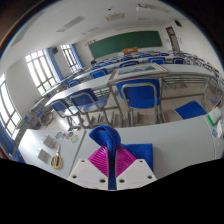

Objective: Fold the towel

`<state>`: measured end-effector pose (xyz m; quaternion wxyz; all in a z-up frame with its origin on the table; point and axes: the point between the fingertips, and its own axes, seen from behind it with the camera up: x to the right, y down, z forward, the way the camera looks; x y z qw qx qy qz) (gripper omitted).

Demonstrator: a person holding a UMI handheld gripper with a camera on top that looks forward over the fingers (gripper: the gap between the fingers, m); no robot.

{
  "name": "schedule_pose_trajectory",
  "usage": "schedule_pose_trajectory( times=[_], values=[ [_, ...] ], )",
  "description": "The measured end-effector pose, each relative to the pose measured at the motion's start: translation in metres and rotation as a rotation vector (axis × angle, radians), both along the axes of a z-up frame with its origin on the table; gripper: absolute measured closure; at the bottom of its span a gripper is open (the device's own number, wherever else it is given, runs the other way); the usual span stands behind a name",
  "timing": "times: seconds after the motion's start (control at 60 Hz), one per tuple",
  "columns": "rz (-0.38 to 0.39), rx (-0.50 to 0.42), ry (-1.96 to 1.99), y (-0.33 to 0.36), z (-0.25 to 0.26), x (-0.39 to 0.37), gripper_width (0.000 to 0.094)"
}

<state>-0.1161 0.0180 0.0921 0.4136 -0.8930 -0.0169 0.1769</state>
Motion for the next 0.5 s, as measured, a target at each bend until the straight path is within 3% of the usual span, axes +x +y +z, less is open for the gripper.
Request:
schedule_pose_trajectory(
  times=[0.067, 0.167, 0.25, 0.5],
  values=[
    [-0.036, -0.042, -0.065, -0.001, -0.023, 0.033, 0.0734],
    [-0.1, -0.047, -0.171, -0.003, -0.043, 0.076, 0.0308],
    [-0.115, -0.024, -0.236, -0.008, -0.039, 0.103, 0.0115],
    [-0.115, 0.055, -0.343, -0.065, 0.025, 0.085, 0.0087]
  ],
)
